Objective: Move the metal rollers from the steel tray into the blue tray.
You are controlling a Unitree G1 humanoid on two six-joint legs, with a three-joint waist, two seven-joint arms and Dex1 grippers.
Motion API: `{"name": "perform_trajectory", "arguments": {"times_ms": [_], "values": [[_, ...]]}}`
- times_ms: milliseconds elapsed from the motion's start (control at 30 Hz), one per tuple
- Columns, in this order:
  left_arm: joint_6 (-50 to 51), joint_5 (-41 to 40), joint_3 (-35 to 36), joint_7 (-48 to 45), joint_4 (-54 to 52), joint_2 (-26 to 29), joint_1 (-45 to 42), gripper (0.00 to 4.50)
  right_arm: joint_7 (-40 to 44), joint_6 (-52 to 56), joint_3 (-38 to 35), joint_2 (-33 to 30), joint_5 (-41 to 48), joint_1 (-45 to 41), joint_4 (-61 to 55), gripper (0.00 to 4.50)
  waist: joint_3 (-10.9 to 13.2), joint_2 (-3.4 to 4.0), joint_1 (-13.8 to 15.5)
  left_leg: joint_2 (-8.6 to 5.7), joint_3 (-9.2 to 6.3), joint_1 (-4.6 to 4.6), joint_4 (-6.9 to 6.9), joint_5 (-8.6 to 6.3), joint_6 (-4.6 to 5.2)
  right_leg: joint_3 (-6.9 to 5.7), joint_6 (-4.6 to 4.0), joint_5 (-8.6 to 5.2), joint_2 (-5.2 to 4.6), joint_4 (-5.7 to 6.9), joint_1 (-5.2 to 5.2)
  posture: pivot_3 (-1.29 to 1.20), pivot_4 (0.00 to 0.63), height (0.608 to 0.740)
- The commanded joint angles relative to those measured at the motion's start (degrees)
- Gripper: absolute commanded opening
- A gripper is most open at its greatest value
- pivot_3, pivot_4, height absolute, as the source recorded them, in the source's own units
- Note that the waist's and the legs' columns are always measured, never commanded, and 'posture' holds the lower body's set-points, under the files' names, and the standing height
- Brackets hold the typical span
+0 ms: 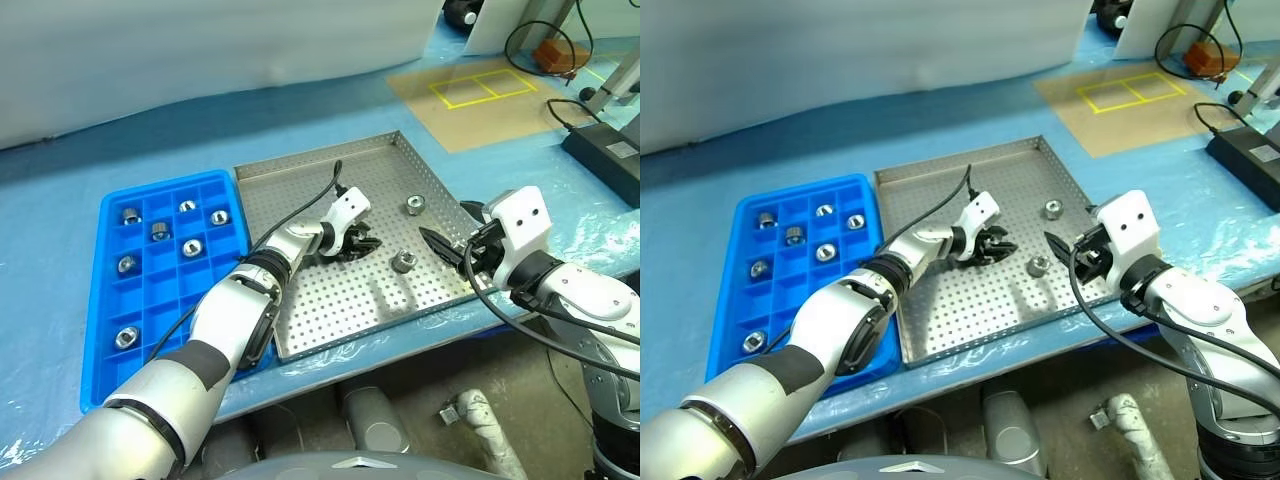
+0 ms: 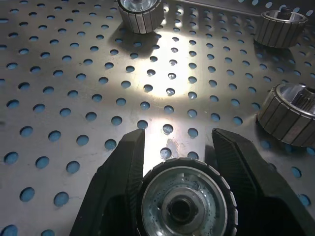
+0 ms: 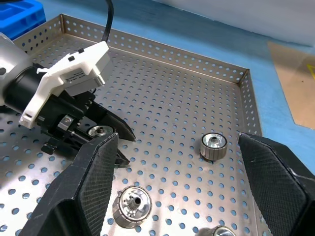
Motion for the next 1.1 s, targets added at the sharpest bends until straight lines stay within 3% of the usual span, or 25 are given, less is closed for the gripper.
{"name": "perform_trajectory", "arguments": {"times_ms": [33, 467, 633, 767, 967, 1100], "values": [[-0.1, -1.4, 1.9, -3.5, -1.1, 0.4, -0.5, 1.84, 0.2, -1.4, 0.0, -0.8, 0.2, -1.3, -0.3, 4.02, 0.0, 0.00, 0.0, -0.02, 0.00, -0.01, 0.00, 0.00, 0.01, 0.01, 0.00, 0.00, -0.02, -0.01, 0.00, -0.71, 0.150, 0.740], [-2.7, -10.2, 5.9, -22.3, -15.0, 2.9, -1.4, 1.84, 2.0, -4.5, 4.3, -0.7, -0.2, -5.5, 4.5, 4.02, 0.0, 0.00, 0.4, -0.10, 0.00, -0.05, -0.02, -0.04, 0.09, -0.02, 0.00, -0.01, -0.15, -0.04, -0.01, -0.60, 0.150, 0.740], [-1.0, -12.0, 4.4, -25.9, -27.6, 7.2, 3.7, 1.84, 3.4, -6.6, 6.5, -0.6, -0.4, -7.8, 7.7, 4.02, 0.0, 0.01, 0.8, -0.06, 0.00, -0.03, -0.05, -0.04, 0.09, -0.07, 0.00, 0.00, -0.16, -0.03, -0.01, -0.53, 0.150, 0.740], [5.8, -15.4, 4.1, -28.6, -47.2, 15.2, 13.9, 1.84, 5.5, -9.7, 9.5, 0.2, -0.8, -12.3, 13.3, 4.02, 0.0, 0.04, 1.5, 0.01, -0.01, 0.03, -0.07, -0.03, 0.10, -0.07, -0.01, 0.00, -0.11, 0.05, -0.02, -0.43, 0.150, 0.740], [11.2, -17.1, 3.8, -26.3, -66.4, 24.7, 26.6, 1.84, 9.8, -15.6, 14.6, 2.3, -2.1, -20.0, 23.3, 4.02, 0.1, 0.13, 6.0, 0.34, -0.02, 0.02, -0.07, 0.02, 0.02, -0.26, -0.03, 0.01, -0.01, 0.16, -0.02, -0.24, 0.150, 0.740], [14.9, -17.8, 5.3, -21.8, -76.0, 29.2, 34.0, 1.84, 13.2, -20.6, 18.9, 6.1, -3.4, -26.6, 31.9, 4.02, 0.2, 0.21, 10.5, 0.48, 0.00, 0.07, -0.14, 0.11, -0.15, -0.28, -0.05, 0.01, 0.01, 0.27, -0.04, -0.10, 0.150, 0.740]]}}
